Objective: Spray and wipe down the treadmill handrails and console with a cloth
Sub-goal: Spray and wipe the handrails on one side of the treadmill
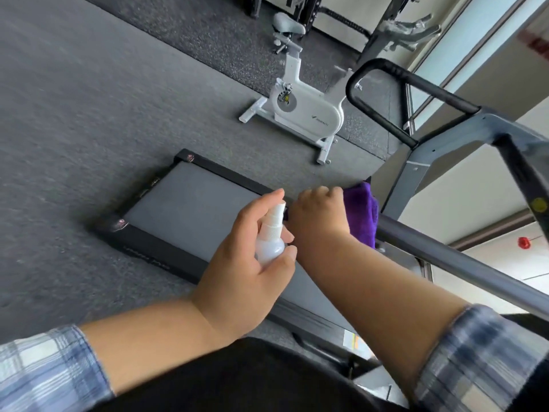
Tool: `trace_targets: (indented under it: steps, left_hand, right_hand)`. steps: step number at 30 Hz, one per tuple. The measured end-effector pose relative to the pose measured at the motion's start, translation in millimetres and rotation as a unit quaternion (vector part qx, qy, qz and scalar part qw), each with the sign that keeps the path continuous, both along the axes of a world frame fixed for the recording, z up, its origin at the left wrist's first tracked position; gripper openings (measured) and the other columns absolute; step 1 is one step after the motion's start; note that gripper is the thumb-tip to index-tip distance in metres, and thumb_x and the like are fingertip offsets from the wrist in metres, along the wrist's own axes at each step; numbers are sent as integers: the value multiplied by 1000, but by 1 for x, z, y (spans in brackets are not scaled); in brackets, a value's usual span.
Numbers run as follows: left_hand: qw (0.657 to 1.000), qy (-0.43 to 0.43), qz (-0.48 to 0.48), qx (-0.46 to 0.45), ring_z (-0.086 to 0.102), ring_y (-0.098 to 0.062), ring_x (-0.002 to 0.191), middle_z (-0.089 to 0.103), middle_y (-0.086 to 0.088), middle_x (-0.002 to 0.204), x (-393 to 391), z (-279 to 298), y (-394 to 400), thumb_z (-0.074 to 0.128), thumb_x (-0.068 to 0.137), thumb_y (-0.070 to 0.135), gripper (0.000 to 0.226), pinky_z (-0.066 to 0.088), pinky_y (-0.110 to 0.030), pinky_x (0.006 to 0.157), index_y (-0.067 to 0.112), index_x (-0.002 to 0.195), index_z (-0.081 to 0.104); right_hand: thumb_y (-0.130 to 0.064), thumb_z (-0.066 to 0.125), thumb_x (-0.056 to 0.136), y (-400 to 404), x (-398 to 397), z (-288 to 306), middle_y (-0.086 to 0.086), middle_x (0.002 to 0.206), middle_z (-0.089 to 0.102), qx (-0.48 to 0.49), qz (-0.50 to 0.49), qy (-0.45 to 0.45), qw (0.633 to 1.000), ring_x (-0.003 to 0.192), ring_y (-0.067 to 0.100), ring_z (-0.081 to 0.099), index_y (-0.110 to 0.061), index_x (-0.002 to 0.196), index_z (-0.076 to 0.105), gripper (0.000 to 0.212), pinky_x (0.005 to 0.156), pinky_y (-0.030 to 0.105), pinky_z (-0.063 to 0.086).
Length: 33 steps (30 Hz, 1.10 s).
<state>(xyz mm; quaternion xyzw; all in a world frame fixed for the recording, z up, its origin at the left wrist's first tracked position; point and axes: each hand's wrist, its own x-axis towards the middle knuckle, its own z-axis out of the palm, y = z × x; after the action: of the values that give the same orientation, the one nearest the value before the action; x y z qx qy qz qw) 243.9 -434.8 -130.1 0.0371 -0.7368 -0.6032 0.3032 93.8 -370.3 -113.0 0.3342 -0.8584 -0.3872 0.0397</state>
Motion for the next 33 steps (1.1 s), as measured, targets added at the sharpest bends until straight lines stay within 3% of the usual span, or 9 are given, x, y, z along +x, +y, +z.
trace_targets:
  steps: [4, 9, 14, 21, 25, 28, 29, 31, 33]
  left_hand:
    - [1000, -13, 1, -21, 63, -15, 99, 60, 14, 105, 7, -1, -7, 60, 87, 34, 66, 47, -12, 83, 64, 137, 28]
    - [999, -26, -19, -32, 63, -10, 101, 58, 21, 107, 4, 0, -7, 60, 87, 34, 63, 48, -15, 87, 59, 137, 32]
    - [998, -39, -22, -34, 62, -9, 96, 57, 21, 107, -11, -6, -6, 63, 87, 32, 70, 46, -9, 79, 71, 133, 26]
    - [999, -17, -28, -12, 64, -11, 99, 62, 16, 107, -23, -7, 1, 62, 85, 34, 66, 47, -10, 82, 67, 134, 31]
    - [999, -19, -39, -23, 64, -10, 99, 62, 16, 106, -27, -7, 8, 60, 84, 37, 65, 47, -12, 83, 65, 134, 32]
    - [998, -22, -50, -35, 64, -10, 96, 62, 16, 105, -32, -7, 14, 60, 84, 36, 64, 46, -11, 80, 63, 135, 32]
    - [998, -21, -54, -38, 64, -9, 95, 62, 16, 105, -34, -6, 16, 61, 84, 35, 65, 46, -11, 80, 63, 136, 32]
    - [997, -19, -67, -43, 64, -9, 95, 62, 16, 105, -37, -5, 20, 61, 85, 34, 65, 46, -10, 80, 62, 136, 32]
    - [995, -17, -85, -46, 64, -11, 97, 62, 16, 105, -38, -5, 23, 61, 85, 34, 65, 47, -10, 81, 63, 136, 31]
  right_hand:
    - [-31, 42, 101, -21, 4, -25, 6, 128, 58, 109, 26, -62, 992, 124, 32, 51, -19, 127, 59, 33, 105, 48, 36]
    - [-40, 48, 94, -3, -3, 12, -3, 116, 63, -65, 33, -123, 990, 116, 23, 55, -29, 103, 58, 18, 85, 36, 32]
    - [-67, 37, 95, 41, -15, 47, -5, 107, 66, -248, -60, -95, 962, 107, 25, 59, -35, 115, 62, 46, 78, 39, 35]
    - [-35, 45, 95, 5, 4, 4, -3, 92, 54, -102, 9, -67, 993, 108, 23, 54, -22, 97, 60, 19, 86, 39, 31]
    - [-21, 31, 100, 4, 9, -3, -10, 57, 35, -22, 10, 6, 1000, 83, -2, 49, -24, 69, 20, 33, 92, 23, 23]
    - [-20, 41, 97, 12, 17, -3, -4, 63, 30, 27, 66, -34, 997, 62, 25, 25, -20, 68, 21, 35, 82, 30, 19]
    - [-23, 42, 95, 17, 16, 4, -8, 64, 35, -13, 70, 13, 997, 65, 23, 35, -23, 70, 21, 33, 83, 25, 22]
    - [-33, 45, 92, 29, 6, 7, -16, 79, 50, -135, 80, -2, 988, 96, 10, 51, -21, 80, 39, 19, 95, 23, 26]
    - [-42, 48, 92, 45, 0, 3, -8, 115, 56, -185, 70, -97, 975, 118, 19, 45, -26, 116, 57, 30, 101, 36, 24]
